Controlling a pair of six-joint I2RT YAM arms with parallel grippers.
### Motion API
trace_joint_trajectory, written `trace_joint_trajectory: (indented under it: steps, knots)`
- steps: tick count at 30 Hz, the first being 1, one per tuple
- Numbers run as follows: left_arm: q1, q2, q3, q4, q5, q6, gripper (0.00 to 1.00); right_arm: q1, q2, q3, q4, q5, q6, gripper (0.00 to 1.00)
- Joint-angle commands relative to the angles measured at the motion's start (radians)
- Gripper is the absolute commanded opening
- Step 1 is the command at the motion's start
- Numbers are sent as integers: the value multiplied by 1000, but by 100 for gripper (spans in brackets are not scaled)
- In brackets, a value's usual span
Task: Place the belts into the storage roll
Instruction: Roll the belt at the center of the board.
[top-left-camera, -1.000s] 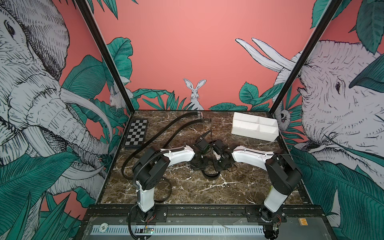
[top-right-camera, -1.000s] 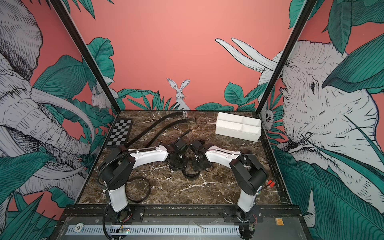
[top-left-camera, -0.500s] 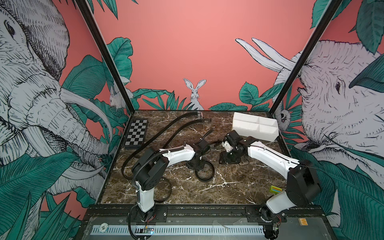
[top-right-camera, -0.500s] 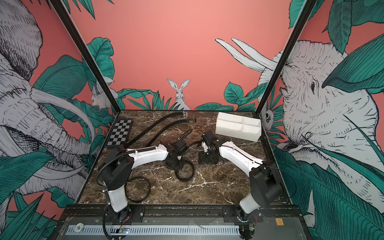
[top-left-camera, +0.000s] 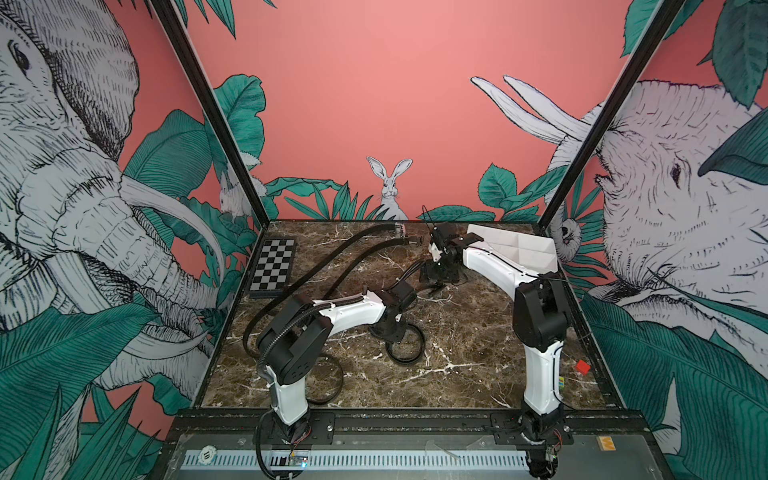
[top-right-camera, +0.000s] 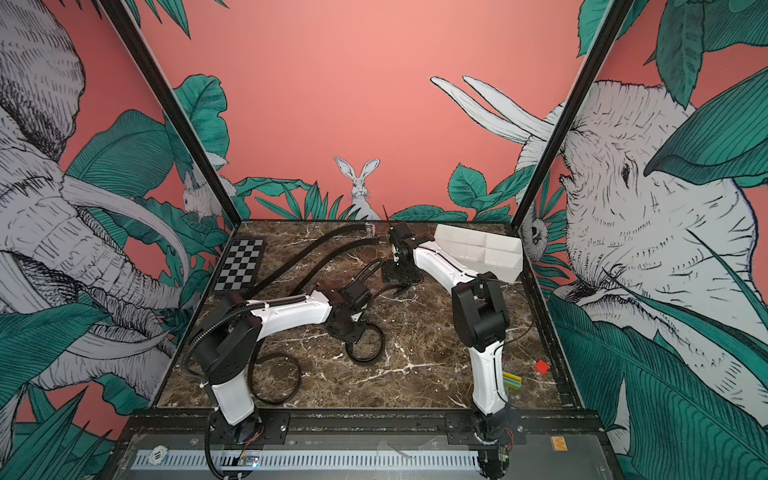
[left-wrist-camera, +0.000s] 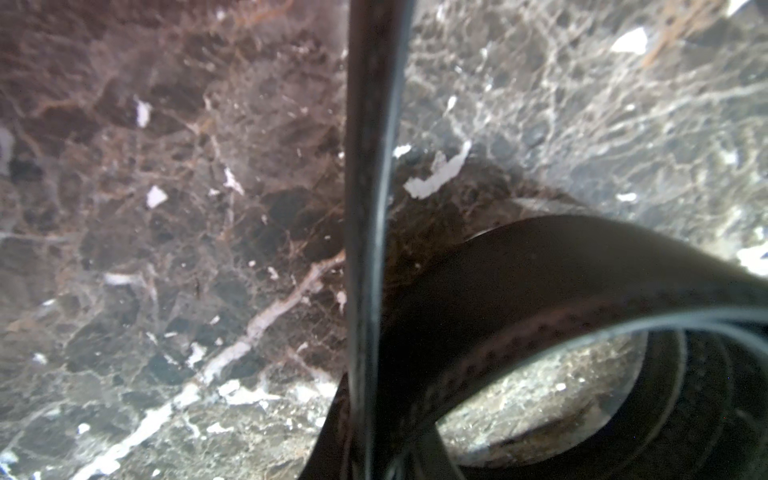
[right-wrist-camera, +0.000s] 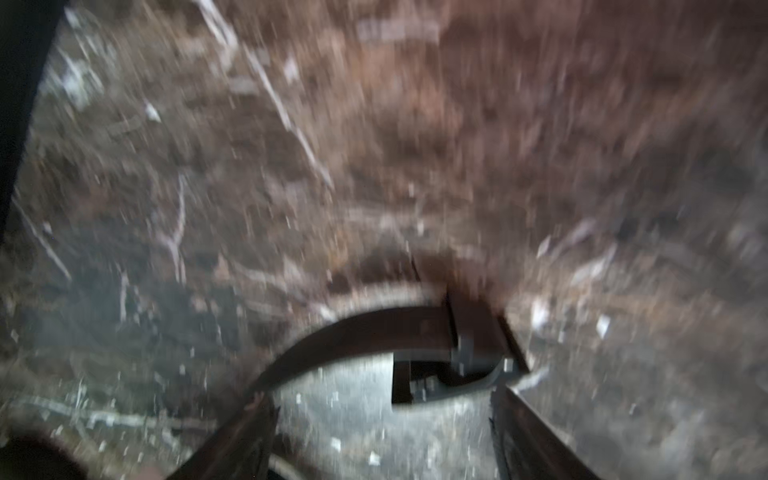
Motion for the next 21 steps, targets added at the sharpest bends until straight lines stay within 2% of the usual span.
trace_joint_trajectory:
  steps: [1, 5, 8, 11, 17, 21]
  knots:
    - [19, -6, -44, -25, -67, 32, 0, -1, 103, 129, -94, 95, -102, 81]
    - [30, 9, -42, -21, -74, 40, 0, -1, 246, 285, -209, 151, -221, 81]
    - [40, 22, -39, -18, -93, 46, 0, -1, 261, 258, -251, 166, -260, 79]
    - [49, 37, -32, -16, -111, 50, 0, 0, 180, 104, -232, 151, -261, 75]
    - [70, 51, -7, -24, -148, 74, 0, 51, -133, -356, -169, 35, -199, 68]
    - [72, 57, 18, -40, -176, 104, 0, 82, -297, -518, -173, 71, -150, 71]
